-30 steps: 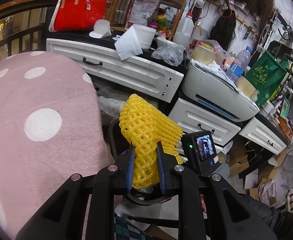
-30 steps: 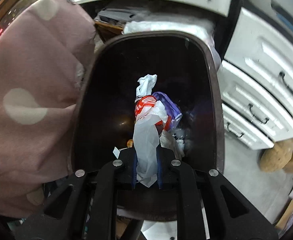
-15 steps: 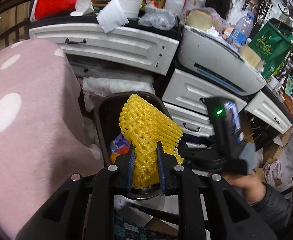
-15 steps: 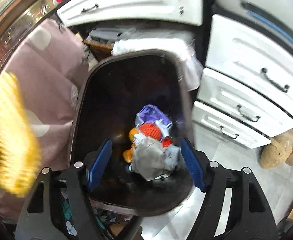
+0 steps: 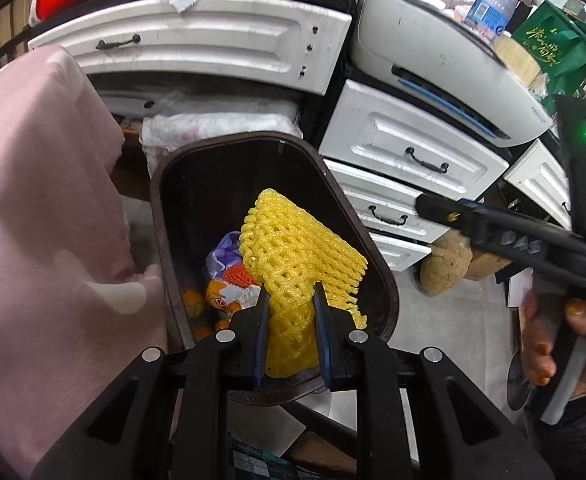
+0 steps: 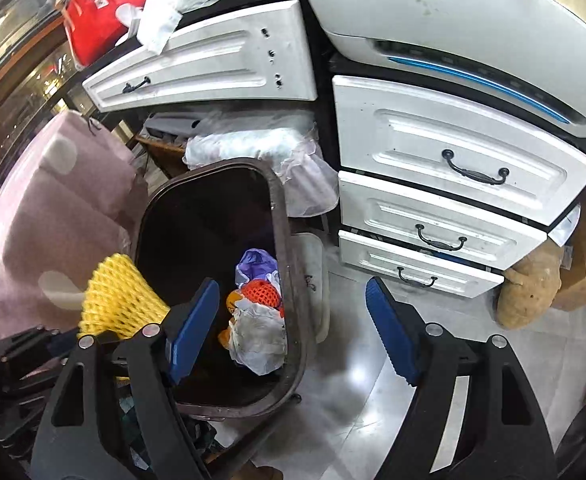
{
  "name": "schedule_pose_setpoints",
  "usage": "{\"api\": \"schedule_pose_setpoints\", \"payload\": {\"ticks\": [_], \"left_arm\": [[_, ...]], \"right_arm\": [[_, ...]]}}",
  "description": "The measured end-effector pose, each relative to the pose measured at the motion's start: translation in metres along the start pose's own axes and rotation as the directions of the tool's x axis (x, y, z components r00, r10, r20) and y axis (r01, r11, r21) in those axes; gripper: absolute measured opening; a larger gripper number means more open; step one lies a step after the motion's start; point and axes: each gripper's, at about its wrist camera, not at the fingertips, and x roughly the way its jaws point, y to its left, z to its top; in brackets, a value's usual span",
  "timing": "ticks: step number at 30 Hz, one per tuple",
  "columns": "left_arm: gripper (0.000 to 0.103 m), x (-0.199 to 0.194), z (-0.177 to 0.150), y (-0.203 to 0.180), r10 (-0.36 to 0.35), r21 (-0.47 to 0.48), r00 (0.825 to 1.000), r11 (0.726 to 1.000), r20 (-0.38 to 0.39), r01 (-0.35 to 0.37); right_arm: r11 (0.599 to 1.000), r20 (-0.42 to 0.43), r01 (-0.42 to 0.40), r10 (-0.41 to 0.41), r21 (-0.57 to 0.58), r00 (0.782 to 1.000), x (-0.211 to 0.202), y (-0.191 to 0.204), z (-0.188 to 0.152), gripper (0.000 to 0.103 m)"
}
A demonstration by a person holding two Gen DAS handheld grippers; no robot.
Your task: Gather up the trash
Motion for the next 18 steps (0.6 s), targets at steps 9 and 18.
{"api": "schedule_pose_setpoints", "payload": {"ticks": [9, 18], "left_arm": [[0.041, 0.035, 0.004, -0.002, 0.009, 0.013, 0.996, 1.000, -0.084, -0.008], [0.081, 0.040, 0.002, -0.004, 0.000, 0.032, 0.996, 0.999, -0.088, 0.003]], "right_arm": [[1.000, 0.006, -0.016, 0.016, 0.004, 1.000, -0.004, -0.001, -0.002, 0.076], [1.000, 0.027, -0.008, 0.008, 0.009, 1.000, -0.012, 0.000, -0.003, 0.085]]}}
